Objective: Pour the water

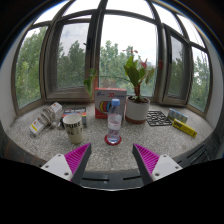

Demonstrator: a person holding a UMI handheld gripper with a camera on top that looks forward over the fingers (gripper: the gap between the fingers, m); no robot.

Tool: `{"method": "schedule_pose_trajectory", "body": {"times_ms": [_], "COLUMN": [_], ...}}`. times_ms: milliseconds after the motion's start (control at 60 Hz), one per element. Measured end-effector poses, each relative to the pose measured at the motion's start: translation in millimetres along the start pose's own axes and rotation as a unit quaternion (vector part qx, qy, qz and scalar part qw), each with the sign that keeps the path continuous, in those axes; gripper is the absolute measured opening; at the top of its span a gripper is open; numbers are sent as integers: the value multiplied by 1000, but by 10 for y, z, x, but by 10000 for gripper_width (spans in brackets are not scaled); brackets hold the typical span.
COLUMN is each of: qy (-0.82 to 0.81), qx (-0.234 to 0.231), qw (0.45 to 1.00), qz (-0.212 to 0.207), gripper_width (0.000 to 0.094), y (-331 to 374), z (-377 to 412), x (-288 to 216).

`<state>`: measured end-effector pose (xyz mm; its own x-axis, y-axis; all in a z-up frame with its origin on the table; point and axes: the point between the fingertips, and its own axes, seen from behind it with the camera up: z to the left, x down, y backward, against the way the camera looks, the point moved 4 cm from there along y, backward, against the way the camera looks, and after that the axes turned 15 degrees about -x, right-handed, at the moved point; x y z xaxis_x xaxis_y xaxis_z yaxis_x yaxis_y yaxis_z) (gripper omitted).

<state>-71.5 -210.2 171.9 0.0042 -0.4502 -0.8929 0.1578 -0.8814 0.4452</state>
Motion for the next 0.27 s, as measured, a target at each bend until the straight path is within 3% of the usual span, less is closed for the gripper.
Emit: {"method": "schedule_pose_trajectory", "body": {"times_ms": [267], "qy": [-5], "qx": [0], "qw": [1000], "qz": [2], "gripper_width": [856], "y": [75], "z": [47], "x": [45]}}
